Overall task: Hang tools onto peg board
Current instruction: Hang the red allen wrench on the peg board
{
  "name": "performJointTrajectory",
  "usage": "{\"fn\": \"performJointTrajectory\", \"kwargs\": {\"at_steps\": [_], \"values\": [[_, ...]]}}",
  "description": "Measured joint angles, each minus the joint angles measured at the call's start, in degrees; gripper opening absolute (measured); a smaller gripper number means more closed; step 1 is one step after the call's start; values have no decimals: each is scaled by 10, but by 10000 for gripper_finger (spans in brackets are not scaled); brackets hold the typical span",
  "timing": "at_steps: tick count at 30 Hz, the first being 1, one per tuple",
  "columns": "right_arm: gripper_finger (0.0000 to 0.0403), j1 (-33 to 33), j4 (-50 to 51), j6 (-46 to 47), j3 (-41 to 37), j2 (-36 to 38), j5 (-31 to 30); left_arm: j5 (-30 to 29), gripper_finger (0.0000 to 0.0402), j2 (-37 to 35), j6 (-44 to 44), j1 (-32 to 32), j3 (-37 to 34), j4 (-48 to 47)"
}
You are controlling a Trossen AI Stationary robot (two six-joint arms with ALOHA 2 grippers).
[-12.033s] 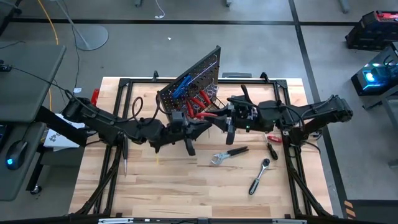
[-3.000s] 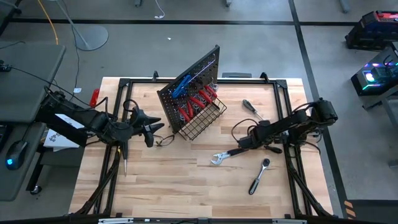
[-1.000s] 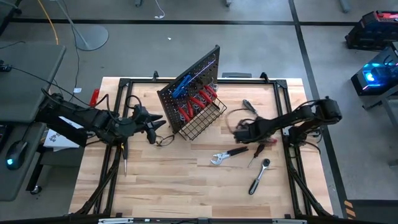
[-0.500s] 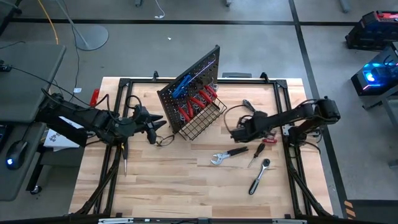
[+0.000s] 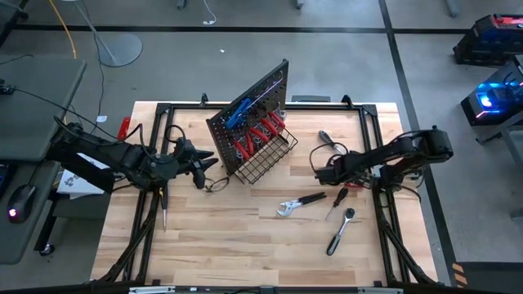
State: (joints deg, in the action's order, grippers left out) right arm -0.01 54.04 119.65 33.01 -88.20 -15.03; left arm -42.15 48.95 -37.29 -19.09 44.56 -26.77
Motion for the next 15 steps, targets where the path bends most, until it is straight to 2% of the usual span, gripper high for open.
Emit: {"fn": "performJointTrajectory", "kwargs": {"at_steps": [2, 5, 8, 11, 15], "values": [[261, 15, 1, 0, 0, -2, -9, 1, 124, 0, 0, 0, 0, 0], [261, 35, 14, -19, 41, -4, 3, 1, 124, 0, -1, 0, 0, -4], [261, 51, -29, -102, 89, 1, 43, 1, 124, 0, -1, 0, 0, -4], [261, 62, -96, -213, 101, -2, 80, 1, 124, 0, -1, 0, 0, -7], [261, 80, -202, -273, 102, -4, 143, 0, 124, 1, 8, 1, 0, -10]]}}
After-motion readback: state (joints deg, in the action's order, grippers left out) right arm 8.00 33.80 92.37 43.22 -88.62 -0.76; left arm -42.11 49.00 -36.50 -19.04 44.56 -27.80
